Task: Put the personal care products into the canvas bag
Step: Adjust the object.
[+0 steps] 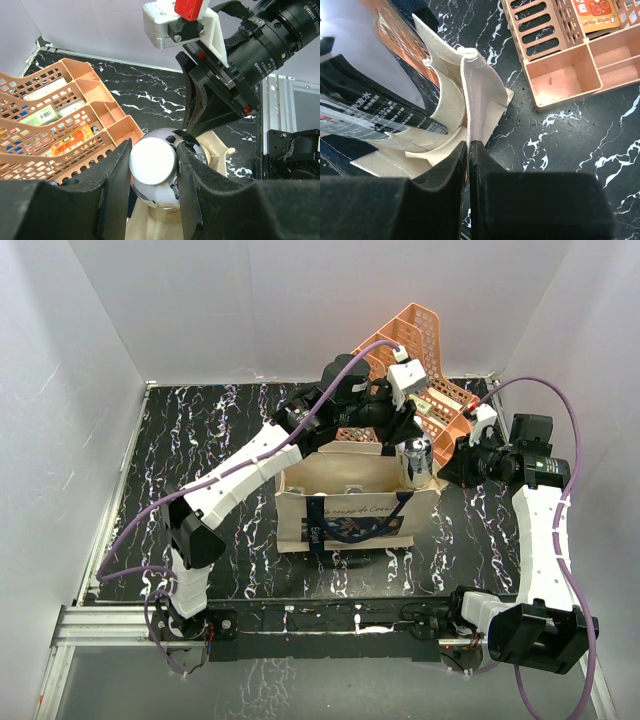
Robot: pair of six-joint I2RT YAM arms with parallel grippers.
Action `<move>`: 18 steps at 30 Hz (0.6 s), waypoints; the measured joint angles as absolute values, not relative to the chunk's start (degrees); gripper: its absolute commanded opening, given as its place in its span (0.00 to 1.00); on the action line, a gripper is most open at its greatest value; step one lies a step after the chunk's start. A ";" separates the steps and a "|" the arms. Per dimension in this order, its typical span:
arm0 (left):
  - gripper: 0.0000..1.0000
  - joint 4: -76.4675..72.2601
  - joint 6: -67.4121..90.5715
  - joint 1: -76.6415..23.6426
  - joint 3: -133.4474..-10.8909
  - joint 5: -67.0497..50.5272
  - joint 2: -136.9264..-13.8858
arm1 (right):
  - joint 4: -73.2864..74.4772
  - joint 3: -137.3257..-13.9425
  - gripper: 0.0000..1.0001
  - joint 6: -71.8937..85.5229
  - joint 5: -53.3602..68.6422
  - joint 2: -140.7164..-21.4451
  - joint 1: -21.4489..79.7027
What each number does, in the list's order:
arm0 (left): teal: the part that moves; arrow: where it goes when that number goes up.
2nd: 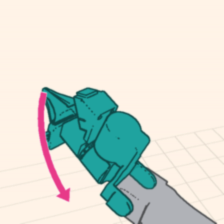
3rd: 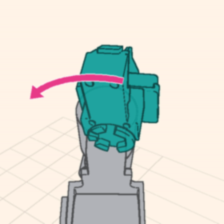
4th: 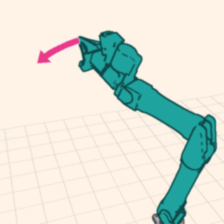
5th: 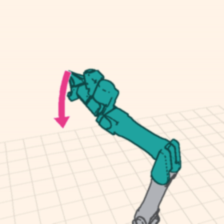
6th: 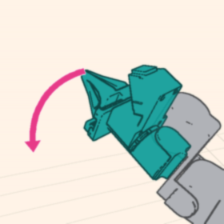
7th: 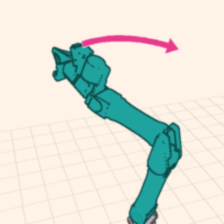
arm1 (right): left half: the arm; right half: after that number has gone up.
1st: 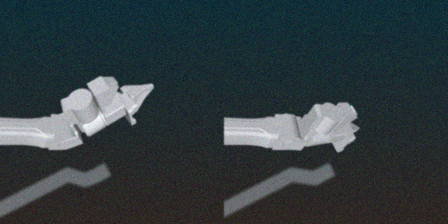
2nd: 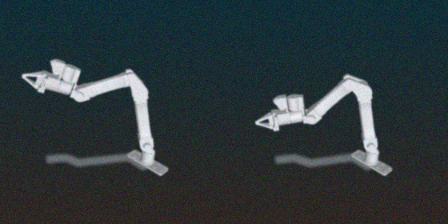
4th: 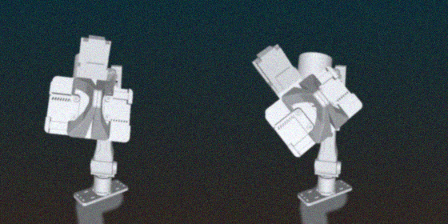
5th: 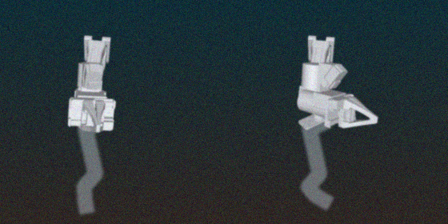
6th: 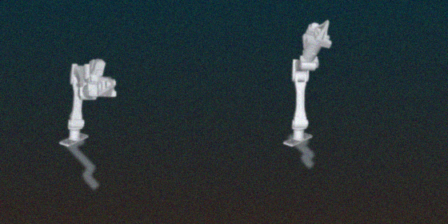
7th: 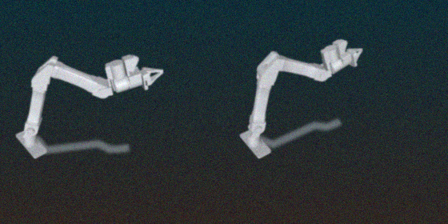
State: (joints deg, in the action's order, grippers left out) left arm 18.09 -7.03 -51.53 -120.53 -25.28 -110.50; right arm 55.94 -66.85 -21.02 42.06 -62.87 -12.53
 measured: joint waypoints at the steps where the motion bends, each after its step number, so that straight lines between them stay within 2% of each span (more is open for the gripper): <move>1: 0.00 18.09 -6.76 -51.66 -120.81 -25.28 -110.65 | 55.92 -66.87 0.08 -20.73 42.24 -62.87 -12.56; 18: 0.00 11.73 -1.96 -51.99 -117.67 -29.39 -110.83 | 55.11 -72.97 0.08 -16.43 45.91 -63.16 -12.49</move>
State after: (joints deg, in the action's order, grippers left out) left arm 11.73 -1.96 -51.99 -117.67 -29.39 -110.83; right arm 55.11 -72.97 -16.43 45.91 -63.16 -12.49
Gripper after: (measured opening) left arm 0.339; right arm 0.081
